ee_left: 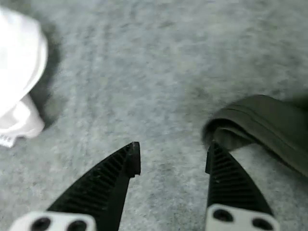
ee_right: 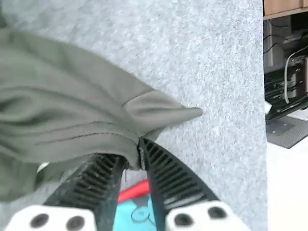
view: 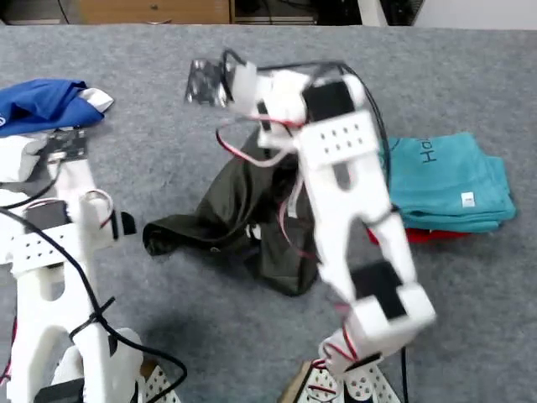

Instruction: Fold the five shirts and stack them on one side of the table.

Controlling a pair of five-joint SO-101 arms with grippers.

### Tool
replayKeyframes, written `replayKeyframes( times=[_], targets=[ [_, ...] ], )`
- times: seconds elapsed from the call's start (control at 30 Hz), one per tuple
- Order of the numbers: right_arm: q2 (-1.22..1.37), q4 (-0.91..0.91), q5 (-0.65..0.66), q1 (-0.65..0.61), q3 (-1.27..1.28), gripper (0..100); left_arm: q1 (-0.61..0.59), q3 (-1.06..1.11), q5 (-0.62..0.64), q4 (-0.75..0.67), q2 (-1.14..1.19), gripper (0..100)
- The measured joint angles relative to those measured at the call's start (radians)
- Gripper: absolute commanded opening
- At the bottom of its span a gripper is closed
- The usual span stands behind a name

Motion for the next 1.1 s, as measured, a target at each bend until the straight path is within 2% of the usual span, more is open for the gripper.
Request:
replayKeyframes(
  times=[0.13,0.33,0.47,0.63,0.83,0.97,1.1],
  targets=[
    [0.192,0.017,-0.041,0.026,-0.173,0.4,0.064,0.003,0.000,-0.020,0.000,23],
    [0.379,-0.038,-0.081,0.130,-0.301,0.4,0.080,0.006,0.000,-0.038,0.000,23],
    [0.485,-0.118,-0.120,0.155,-0.313,0.4,0.092,0.006,0.002,-0.043,0.000,23],
    [0.606,-0.273,-0.184,0.152,-0.315,0.4,0.186,0.006,0.000,-0.043,0.000,23],
    [0.644,-0.351,-0.229,0.173,-0.319,0.4,0.296,0.032,0.014,-0.092,0.000,23],
    [0.644,-0.344,-0.229,0.175,-0.327,0.4,0.328,0.063,0.092,-0.181,0.052,23],
    [0.644,-0.338,-0.229,0.175,-0.327,0.4,0.371,-0.002,0.160,-0.196,0.164,23]
  ],
)
